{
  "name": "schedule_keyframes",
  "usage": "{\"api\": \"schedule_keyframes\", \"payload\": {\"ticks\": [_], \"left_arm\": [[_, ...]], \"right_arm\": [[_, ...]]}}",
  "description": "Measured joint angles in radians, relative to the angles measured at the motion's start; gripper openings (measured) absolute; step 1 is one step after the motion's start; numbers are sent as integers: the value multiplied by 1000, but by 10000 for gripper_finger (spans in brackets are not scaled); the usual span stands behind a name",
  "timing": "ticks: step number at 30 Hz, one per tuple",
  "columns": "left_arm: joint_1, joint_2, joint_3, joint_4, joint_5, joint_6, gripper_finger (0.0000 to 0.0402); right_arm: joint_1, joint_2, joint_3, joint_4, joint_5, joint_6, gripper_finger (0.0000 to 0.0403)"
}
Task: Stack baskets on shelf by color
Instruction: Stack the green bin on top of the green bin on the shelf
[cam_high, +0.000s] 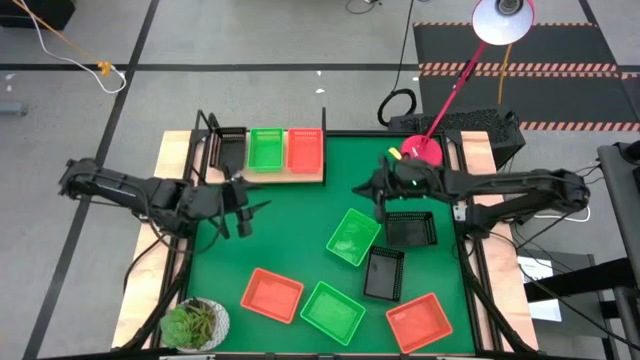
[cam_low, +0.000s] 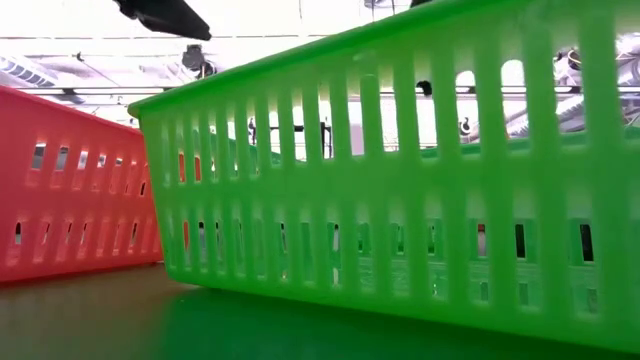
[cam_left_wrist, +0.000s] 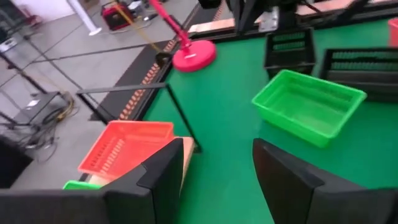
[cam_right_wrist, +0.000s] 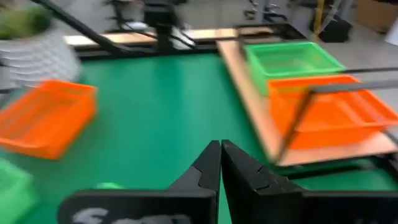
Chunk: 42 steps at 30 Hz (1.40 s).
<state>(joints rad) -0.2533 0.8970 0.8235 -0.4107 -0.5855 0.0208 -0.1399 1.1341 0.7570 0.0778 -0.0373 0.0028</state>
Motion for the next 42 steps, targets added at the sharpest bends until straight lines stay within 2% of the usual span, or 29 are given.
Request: {"api": "schedule_keyframes", "payload": {"ticks": [7,10,16,20,29,33,38,42], "left_arm": [[-85,145,120,-14,-13,-52,195],[-120,242,192,-22,-17,-58,195],[-170,452,377,-126,-17,-77,195],[-170,575,471,-136,-15,-28,195],[-77,866,642,-112,192,132,195],[-20,977,691,-114,342,155,195],[14,1061,711,-116,457,211,195],[28,1099,711,-129,497,238,195]], "right_arm": [[267,-23,0,-93,173,133,12],[351,-9,0,-130,198,166,21],[401,-1,17,-116,279,156,52],[403,10,16,-160,278,138,75],[402,9,16,-356,272,133,104],[402,9,16,-432,272,130,104],[402,9,16,-491,273,124,105],[402,8,16,-493,277,106,105]]}}
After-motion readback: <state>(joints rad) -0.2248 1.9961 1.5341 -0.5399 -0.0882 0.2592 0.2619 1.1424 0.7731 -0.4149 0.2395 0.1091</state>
